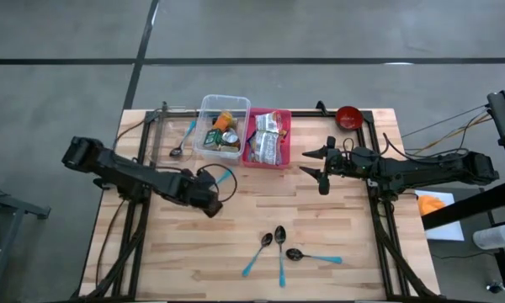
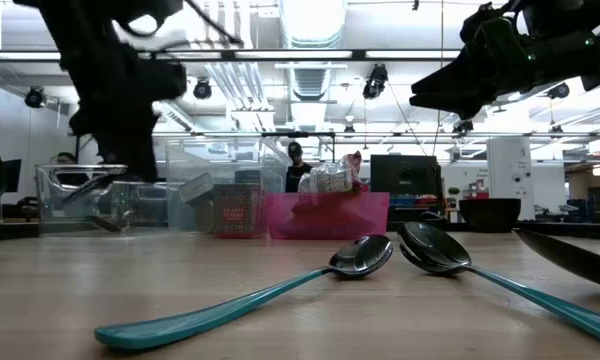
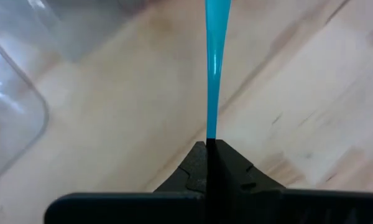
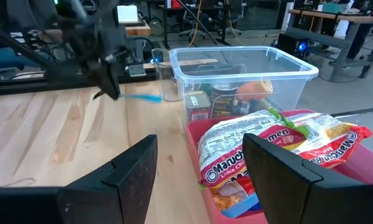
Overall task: Pick & Place Food Item
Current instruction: Put the blue spoon into the left transparent bin
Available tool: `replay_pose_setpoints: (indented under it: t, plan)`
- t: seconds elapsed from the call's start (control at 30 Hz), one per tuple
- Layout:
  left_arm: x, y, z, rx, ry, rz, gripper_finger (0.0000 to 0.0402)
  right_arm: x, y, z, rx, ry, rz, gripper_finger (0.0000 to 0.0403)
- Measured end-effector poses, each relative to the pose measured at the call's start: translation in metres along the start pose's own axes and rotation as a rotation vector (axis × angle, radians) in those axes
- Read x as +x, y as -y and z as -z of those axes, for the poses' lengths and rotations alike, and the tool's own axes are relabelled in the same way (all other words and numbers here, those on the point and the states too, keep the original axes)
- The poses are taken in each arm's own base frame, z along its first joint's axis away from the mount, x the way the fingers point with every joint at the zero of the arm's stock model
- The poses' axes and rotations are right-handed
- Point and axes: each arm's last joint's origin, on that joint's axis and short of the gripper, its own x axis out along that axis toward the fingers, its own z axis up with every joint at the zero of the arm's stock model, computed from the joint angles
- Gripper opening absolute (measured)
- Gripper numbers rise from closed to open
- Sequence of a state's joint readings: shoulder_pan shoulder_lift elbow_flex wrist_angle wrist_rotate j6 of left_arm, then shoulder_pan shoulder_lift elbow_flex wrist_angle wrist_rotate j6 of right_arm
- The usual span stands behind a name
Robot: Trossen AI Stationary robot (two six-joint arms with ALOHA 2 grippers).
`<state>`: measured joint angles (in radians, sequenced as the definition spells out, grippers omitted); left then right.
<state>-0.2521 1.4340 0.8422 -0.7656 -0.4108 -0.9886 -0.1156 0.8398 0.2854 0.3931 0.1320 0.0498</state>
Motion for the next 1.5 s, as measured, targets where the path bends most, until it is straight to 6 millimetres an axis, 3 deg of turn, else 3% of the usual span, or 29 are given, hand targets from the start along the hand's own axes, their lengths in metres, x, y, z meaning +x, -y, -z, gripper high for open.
replay_pose_setpoints:
  t: [0.4, 0.8, 1.07, 1.5]
  plan:
    - [-0.058, -0.026, -0.012, -0.115, 0.355, 0.048, 0.0006, 0.0, 0.0, 0.0, 0.0, 0.0, 0.0, 0.0235]
    - [-0.092, -0.085, -0.005, -0.406, 0.68, -0.167, 0.0005, 0.0, 0.0, 0.0, 0.0, 0.0, 0.0, 0.0235]
    - [-0.09, -0.106, -0.015, -0.486, 0.752, -0.319, 0.0005, 0.0, 0.0, 0.0, 0.001, 0.0, 0.0, 0.0235]
    - [-0.066, -0.153, -0.043, -0.702, 0.463, -0.486, 0.0005, 0.0, 0.0, 0.0, 0.0, 0.001, 0.0, 0.0235]
